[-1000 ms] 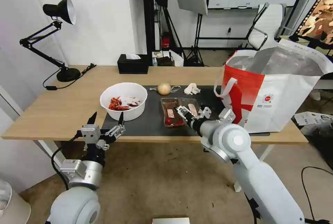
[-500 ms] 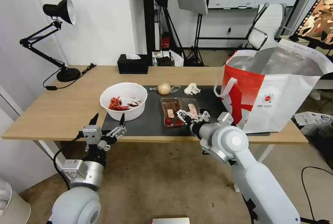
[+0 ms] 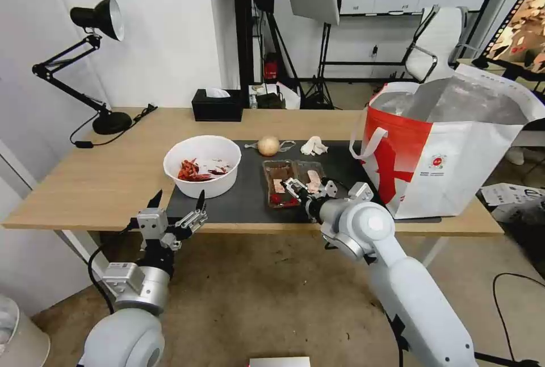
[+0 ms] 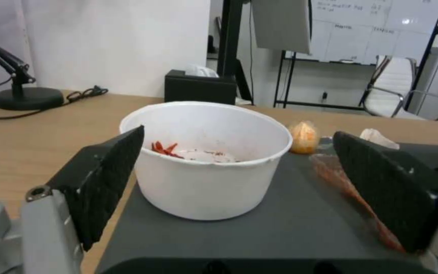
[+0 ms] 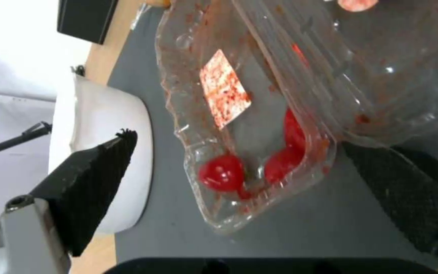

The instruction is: Pick up the trash from the table and place it into the takeout bag.

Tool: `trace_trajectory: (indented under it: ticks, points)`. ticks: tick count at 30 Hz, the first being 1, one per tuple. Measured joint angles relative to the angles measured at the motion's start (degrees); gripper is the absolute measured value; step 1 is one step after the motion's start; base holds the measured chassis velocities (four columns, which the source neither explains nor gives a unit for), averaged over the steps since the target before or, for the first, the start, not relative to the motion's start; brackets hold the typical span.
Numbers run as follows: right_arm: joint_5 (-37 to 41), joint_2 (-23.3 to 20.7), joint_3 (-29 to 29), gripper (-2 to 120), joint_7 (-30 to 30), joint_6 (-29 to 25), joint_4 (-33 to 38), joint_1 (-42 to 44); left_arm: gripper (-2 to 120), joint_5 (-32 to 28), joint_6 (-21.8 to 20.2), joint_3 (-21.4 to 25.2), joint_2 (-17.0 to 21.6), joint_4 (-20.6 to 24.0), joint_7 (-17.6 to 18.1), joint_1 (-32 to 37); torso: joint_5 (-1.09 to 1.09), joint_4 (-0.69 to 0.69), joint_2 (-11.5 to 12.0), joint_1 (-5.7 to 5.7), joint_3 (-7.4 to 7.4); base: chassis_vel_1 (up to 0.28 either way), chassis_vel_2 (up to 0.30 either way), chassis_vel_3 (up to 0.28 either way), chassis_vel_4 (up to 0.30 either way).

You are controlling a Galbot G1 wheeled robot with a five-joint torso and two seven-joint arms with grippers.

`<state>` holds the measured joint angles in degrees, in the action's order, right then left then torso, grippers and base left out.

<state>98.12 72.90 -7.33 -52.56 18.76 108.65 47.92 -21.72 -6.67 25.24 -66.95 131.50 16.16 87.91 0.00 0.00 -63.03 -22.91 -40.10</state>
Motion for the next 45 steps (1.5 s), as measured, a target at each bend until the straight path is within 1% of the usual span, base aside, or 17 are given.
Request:
trace_trajectory:
  ticks: [3,4,6,7,9,12,13,15,16,18,19,22,30,33,36,42,45]
  points:
    - [-2.67,-0.02,0.17,100,2.81,-0.91,-0.04,0.43,100,0.08,0.14,-0.41,-0.01,-0.29,0.0,-0.16,0.01,0.0,0.02,-0.01,-0.01,0.0,0.0,0.0,0.0]
    - [-2.67,-0.02,0.17,100,2.81,-0.91,-0.04,0.43,100,0.08,0.14,-0.41,-0.01,-0.29,0.0,-0.16,0.01,0.0,0.02,-0.01,-0.01,0.0,0.0,0.0,0.0]
    - [-5.76,0.03,0.44,100,4.99,-2.02,-0.23,0.65,100,0.19,0.37,-0.65,-0.08,-0.46,0.0,-0.16,0.01,0.0,0.01,-0.01,-0.01,0.0,0.0,0.0,0.0]
    - [-5.76,0.03,0.44,100,4.99,-2.02,-0.23,0.65,100,0.19,0.37,-0.65,-0.08,-0.46,0.0,-0.16,0.01,0.0,0.01,-0.01,-0.01,0.0,0.0,0.0,0.0]
    - [-9.37,-0.08,0.96,100,7.68,-2.93,-0.28,1.04,100,0.26,0.67,-0.73,-0.11,-0.6,0.01,-0.05,0.01,0.01,0.01,-0.01,-0.01,0.0,0.0,0.0,0.0]
    - [-10.8,-0.23,1.23,100,8.74,-3.14,-0.28,1.25,100,0.31,0.91,-0.74,-0.11,-0.7,0.01,0.01,0.01,0.01,0.01,-0.01,-0.01,0.0,0.0,0.0,0.0]
    - [-14.16,-0.71,1.97,100,11.11,-3.35,-0.2,1.79,100,0.36,1.3,-0.73,-0.1,-0.97,0.01,0.05,0.0,0.0,0.01,-0.01,-0.01,0.0,0.0,0.0,0.0]
    - [-17.18,-1.15,2.55,100,13.49,-3.44,-0.16,2.17,100,0.38,1.57,-0.72,-0.1,-1.24,0.02,0.02,0.0,0.0,0.01,-0.01,-0.01,0.0,0.0,0.0,0.0]
    - [-17.18,-1.15,2.55,100,13.49,-3.44,-0.16,2.17,100,0.38,1.57,-0.72,-0.1,-1.24,0.02,0.02,0.0,0.0,0.01,-0.01,-0.01,0.0,0.0,0.0,0.0]
    - [-19.97,-1.48,2.86,100,16.03,-3.68,-0.34,2.38,100,0.4,1.74,-0.75,-0.18,-1.43,0.01,-0.02,0.0,0.0,0.01,-0.01,-0.01,0.0,0.0,0.0,0.0]
    - [-22.87,-1.89,3.28,100,18.42,-3.94,-0.61,2.47,100,0.47,1.89,-0.84,-0.34,-1.56,0.0,-0.03,0.0,0.0,0.01,-0.01,-0.01,0.0,0.0,0.0,0.0]
    - [-24.99,-2.34,3.87,100,19.63,-4.15,-0.81,2.46,100,0.64,2.23,-0.91,-0.52,-1.67,0.0,0.02,0.0,0.0,0.01,-0.01,-0.01,0.0,0.0,0.0,0.0]
    - [-26.3,-2.92,4.59,100,21.1,-4.11,-0.64,2.62,100,1.01,3.01,-0.23,-0.6,-1.55,-0.02,0.55,0.0,0.0,0.01,-0.01,0.0,0.0,0.0,0.0,0.0]
    - [-25.66,-2.93,5.18,100,19.52,-3.52,0.37,2.81,100,1.07,3.13,0.06,-0.58,-1.4,-0.03,0.66,0.0,0.0,0.01,-0.01,0.0,0.0,0.0,0.0,0.0]
    - [-21.76,-2.39,4.98,100,17.37,-2.65,1.58,3.46,100,1.46,3.3,0.13,-0.77,-1.16,-0.04,0.95,0.0,0.01,0.01,-0.01,0.0,0.0,0.0,0.0,0.0]
    - [-22.97,-2.78,5.31,100,18.38,-1.38,3.11,4.96,100,1.91,3.63,0.14,-0.94,-1.1,-0.08,1.38,0.0,0.0,0.01,-0.01,0.0,0.0,0.0,0.0,0.0]
    - [-23.24,-3.05,5.59,100,17.1,-0.56,4.14,5.78,100,2.01,3.74,0.13,-1.0,-1.1,-0.1,1.41,0.0,0.0,0.01,-0.01,0.0,0.0,0.0,0.0,0.0]
